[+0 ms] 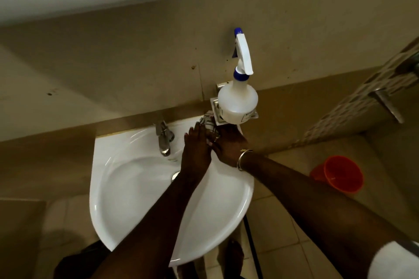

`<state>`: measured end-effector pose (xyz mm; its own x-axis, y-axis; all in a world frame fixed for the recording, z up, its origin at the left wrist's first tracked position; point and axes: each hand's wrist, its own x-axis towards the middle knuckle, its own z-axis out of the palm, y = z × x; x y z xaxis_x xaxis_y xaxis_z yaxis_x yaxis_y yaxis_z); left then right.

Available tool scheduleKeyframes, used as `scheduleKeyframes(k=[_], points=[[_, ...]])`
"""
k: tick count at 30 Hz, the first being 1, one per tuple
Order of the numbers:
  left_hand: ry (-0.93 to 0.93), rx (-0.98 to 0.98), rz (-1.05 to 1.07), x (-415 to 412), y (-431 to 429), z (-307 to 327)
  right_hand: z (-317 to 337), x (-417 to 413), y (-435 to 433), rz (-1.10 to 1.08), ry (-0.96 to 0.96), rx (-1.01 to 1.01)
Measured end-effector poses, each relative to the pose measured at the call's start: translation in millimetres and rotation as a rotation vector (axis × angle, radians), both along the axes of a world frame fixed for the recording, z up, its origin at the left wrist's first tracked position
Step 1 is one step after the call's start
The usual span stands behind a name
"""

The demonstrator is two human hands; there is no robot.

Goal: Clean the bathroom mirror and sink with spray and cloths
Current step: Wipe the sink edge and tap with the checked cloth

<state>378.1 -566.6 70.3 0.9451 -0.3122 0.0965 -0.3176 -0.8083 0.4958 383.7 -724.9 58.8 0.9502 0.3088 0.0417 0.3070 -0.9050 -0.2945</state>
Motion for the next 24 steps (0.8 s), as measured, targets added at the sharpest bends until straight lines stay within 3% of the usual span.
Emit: scheduleKeyframes(k=[3, 8, 15, 24], points=[[-0.026, -0.057, 0.087, -4.5, 23.8, -7.2, -1.1, 10.8, 28.1, 0.097, -0.041, 0.008], [0.060, -0.035, 0.191, -17.3, 52.4, -10.3, -4.1, 19.6, 79.2, 0.159, 0.063, -0.078], [0.058, 0.025, 0.136, -42.5, 57.8, -18.2, 6.8, 41.3, 42.0, 0.409, -0.038, -0.173], [0.022, 0.143, 0.105, -56.9, 62.1, -30.2, 8.4, 0.2, 7.1, -0.066, -0.002, -0.071]])
